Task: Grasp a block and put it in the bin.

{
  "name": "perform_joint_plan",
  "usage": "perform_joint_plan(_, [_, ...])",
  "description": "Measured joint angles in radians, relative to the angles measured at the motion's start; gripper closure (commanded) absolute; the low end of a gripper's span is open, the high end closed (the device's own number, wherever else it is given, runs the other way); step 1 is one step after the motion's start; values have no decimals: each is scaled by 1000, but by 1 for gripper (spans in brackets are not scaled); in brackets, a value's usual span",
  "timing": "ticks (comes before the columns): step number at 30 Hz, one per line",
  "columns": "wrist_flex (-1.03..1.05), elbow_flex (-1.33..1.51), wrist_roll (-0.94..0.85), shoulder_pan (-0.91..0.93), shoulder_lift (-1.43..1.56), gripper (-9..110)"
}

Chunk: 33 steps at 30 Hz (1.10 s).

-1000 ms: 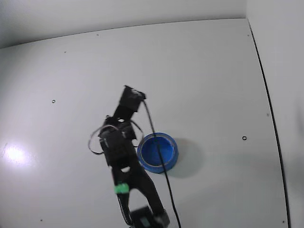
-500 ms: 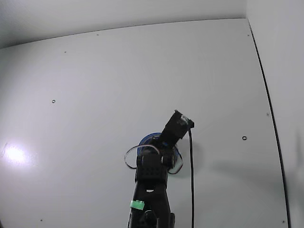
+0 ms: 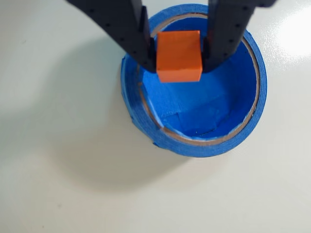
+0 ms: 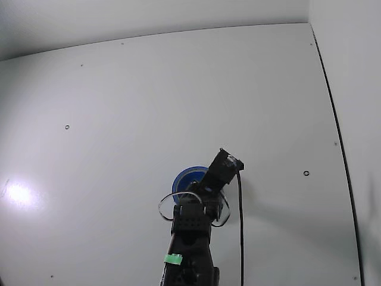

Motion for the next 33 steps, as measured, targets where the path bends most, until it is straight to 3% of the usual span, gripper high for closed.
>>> perform_joint_plan(3, [0,0,0,0,2,79])
perform_joint_plan(6, [0,0,2,0,2,77])
perform_joint_plan(10, [0,0,2,2,23,83])
perform_joint_plan(14, [0,0,31,17,140,97])
perform_joint_plan(16, [0,0,83,18,235,103])
perform_joint_plan(25, [2,0,417,20,750,97])
perform_joint_plan(33, [270,18,793,17,943,98])
